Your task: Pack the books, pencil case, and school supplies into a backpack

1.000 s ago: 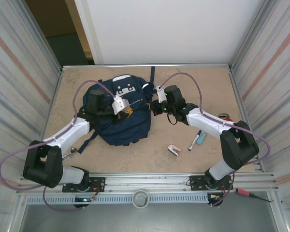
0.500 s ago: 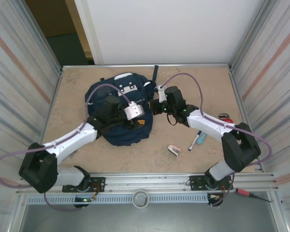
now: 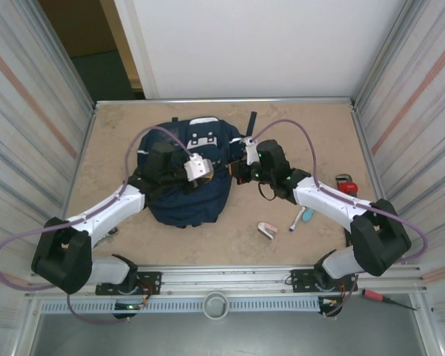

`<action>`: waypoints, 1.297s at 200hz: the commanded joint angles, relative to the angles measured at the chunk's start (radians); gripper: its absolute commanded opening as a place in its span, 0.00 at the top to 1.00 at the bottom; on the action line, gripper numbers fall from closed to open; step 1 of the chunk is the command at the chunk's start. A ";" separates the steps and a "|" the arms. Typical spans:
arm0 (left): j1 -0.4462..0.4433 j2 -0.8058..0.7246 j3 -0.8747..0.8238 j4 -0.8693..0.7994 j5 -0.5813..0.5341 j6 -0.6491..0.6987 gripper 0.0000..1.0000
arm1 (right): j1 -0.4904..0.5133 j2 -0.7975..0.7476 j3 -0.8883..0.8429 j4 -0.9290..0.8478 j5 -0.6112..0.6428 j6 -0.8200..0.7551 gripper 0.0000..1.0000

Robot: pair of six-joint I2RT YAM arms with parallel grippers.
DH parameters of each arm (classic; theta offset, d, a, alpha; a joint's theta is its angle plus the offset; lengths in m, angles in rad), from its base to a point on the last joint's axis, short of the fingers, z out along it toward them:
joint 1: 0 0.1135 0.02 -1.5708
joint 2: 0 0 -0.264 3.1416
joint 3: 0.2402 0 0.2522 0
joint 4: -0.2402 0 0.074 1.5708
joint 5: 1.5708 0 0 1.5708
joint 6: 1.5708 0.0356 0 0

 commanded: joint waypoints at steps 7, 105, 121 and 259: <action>0.093 -0.097 -0.055 0.088 0.401 -0.027 1.00 | -0.099 0.107 0.104 -0.091 0.220 0.060 1.00; 0.167 -0.122 -0.114 0.166 0.487 -0.060 1.00 | -0.293 0.201 0.197 -0.119 -0.154 0.087 0.44; 0.160 -0.118 -0.113 0.165 0.484 -0.060 1.00 | -0.336 0.300 0.301 -0.199 -0.179 0.142 0.26; 0.142 -0.002 -0.061 0.100 -0.070 -0.349 0.75 | -0.358 0.202 0.044 -0.091 -0.127 0.281 0.99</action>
